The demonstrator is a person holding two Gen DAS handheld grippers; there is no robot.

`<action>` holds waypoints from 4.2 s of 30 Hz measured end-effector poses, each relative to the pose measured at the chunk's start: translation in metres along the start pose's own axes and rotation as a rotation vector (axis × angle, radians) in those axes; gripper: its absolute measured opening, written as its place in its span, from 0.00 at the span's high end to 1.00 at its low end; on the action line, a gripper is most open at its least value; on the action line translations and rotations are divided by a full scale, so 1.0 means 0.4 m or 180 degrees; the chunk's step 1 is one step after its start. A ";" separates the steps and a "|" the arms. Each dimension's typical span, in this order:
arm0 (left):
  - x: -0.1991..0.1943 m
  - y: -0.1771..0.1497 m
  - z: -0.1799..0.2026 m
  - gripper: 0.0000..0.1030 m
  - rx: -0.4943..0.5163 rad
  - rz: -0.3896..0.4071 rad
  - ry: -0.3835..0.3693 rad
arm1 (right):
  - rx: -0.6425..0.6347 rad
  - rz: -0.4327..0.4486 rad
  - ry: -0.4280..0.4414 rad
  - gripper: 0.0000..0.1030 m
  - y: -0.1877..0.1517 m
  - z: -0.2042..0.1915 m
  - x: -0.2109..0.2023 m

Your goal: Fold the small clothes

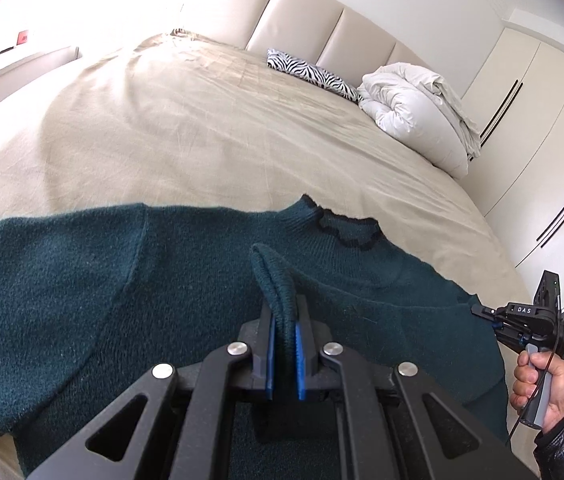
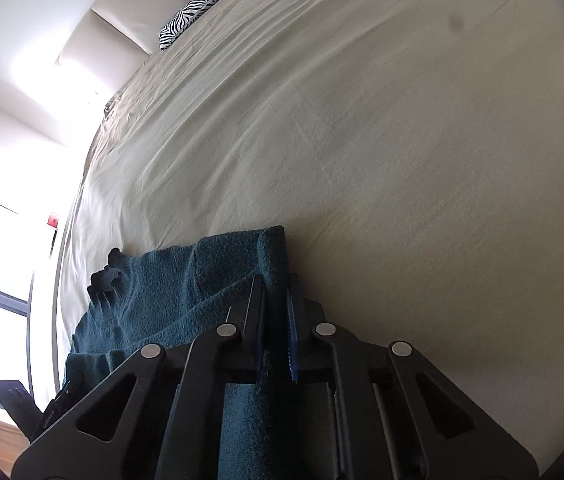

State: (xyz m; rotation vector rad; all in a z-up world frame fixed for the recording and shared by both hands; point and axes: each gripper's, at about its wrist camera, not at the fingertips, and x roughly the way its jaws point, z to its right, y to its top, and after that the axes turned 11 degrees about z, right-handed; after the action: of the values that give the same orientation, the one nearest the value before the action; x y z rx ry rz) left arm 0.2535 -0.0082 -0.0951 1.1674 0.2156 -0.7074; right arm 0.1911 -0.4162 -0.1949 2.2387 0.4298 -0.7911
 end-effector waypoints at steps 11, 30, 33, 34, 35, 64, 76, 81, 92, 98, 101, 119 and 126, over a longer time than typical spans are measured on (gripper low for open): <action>0.059 -0.041 -0.034 0.91 0.0087 -0.0231 0.0241 | 0.0073 0.0197 0.0029 0.94 -0.009 0.045 -0.004; 0.012 -0.062 -0.053 0.90 -0.0159 -0.0244 0.0136 | -0.0184 -0.0043 -0.0041 0.91 -0.071 -0.003 -0.100; 0.012 -0.061 -0.053 0.91 -0.0164 -0.0261 0.0137 | -0.0303 -0.0002 -0.0115 0.91 -0.097 -0.012 -0.091; 0.011 -0.061 -0.053 0.92 -0.0168 -0.0266 0.0128 | -0.0292 0.0012 -0.0111 0.91 -0.100 -0.011 -0.089; 0.010 -0.060 -0.053 0.92 -0.0167 -0.0273 0.0121 | -0.0271 0.0011 -0.0122 0.92 -0.099 -0.008 -0.088; -0.244 -0.114 -0.157 0.48 -0.0651 -0.0134 0.0168 | -0.0292 0.0354 -0.0279 0.95 -0.181 -0.014 -0.173; -0.536 -0.157 -0.491 0.31 -0.1654 0.0280 0.0562 | -0.0234 0.0099 -0.0016 0.95 -0.275 -0.098 -0.254; -0.631 -0.171 -0.684 0.25 -0.2611 0.0694 0.0675 | -0.0278 0.0089 0.0286 0.84 -0.346 -0.163 -0.293; -0.688 -0.148 -0.957 0.27 -0.3661 0.1309 0.0939 | -0.0648 0.0054 0.0774 0.55 -0.413 -0.363 -0.344; -0.625 -0.132 -0.937 0.93 -0.3535 0.1146 0.0937 | -0.0681 -0.0063 0.0892 0.55 -0.456 -0.417 -0.323; -0.621 -0.100 -0.867 0.93 -0.3145 0.1197 0.1063 | -0.0697 -0.0100 0.0912 0.55 -0.469 -0.423 -0.317; -0.280 -0.058 0.012 0.92 0.1104 0.0316 0.0892 | -0.0222 -0.0230 0.1007 0.55 -0.440 -0.299 -0.263; -0.174 -0.246 0.207 0.91 0.2453 0.0132 0.1113 | 0.0176 -0.0786 0.1330 0.55 -0.450 -0.318 -0.148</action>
State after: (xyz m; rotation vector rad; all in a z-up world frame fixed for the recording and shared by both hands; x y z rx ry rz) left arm 0.1236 -0.0751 -0.1021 2.0304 0.2153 -0.5528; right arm 0.1075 -0.2045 -0.1780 2.4336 0.9062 -0.4522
